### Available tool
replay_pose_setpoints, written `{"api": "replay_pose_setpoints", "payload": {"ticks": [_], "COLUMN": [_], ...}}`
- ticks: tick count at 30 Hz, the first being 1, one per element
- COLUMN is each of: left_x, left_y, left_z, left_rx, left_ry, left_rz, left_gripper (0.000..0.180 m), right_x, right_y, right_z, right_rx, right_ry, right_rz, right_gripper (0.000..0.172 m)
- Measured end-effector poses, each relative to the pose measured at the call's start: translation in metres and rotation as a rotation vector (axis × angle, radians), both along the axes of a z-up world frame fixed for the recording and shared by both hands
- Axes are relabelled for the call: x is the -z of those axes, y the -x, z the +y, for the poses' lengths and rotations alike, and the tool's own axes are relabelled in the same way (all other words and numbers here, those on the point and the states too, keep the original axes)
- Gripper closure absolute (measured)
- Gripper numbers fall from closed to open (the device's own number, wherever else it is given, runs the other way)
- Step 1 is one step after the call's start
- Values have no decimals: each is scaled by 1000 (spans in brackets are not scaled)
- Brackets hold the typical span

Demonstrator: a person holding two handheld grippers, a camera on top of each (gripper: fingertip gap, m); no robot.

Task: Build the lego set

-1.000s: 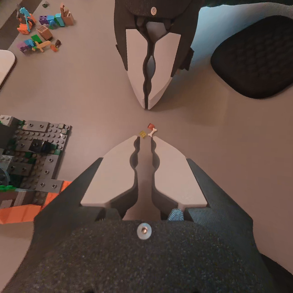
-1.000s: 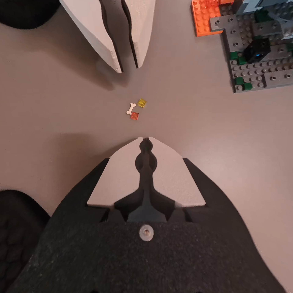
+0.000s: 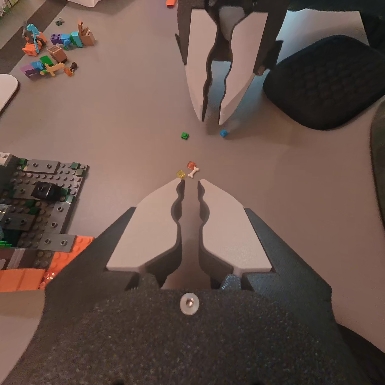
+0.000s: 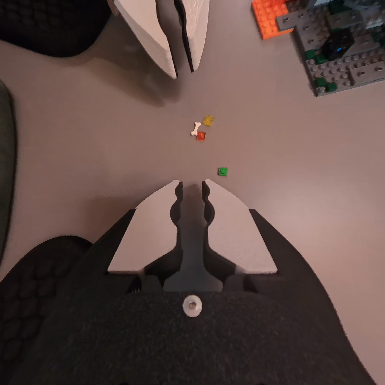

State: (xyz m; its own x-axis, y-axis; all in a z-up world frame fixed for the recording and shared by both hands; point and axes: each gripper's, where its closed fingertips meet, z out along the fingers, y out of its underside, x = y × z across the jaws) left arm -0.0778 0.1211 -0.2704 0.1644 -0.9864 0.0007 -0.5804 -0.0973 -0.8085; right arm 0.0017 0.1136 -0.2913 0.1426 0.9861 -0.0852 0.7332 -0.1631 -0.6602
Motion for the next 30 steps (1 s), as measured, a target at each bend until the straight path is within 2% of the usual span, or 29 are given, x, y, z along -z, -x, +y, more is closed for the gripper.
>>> {"api": "replay_pose_setpoints", "payload": {"ticks": [3, 9, 14, 20, 23, 27, 30], "left_x": [1, 3, 4, 4, 5, 7, 7], "left_y": [0, -1, -1, -1, -1, -2, -2], "left_z": [0, -2, -2, -2, -3, -3, -2], "left_rx": [2, 9, 11, 10, 12, 17, 13], "left_ry": [2, 5, 6, 9, 14, 19, 22], "left_rz": [3, 10, 11, 9, 7, 10, 10], "left_gripper": [169, 169, 169, 169, 169, 169, 169], "right_x": [-11, 14, 16, 9, -13, -48, -56], "right_y": [1, -4, -1, -12, -43, -113, -165], "right_z": [-4, -24, -20, -10, 32, 136, 214], "right_rx": [-2, -67, -57, -57, 27, 267, 421], "right_ry": [22, 12, -10, -17, -81, -170, -225], "right_rz": [80, -39, -59, -62, -66, -75, -126], "right_gripper": [154, 152, 164, 164, 164, 164, 164]}}
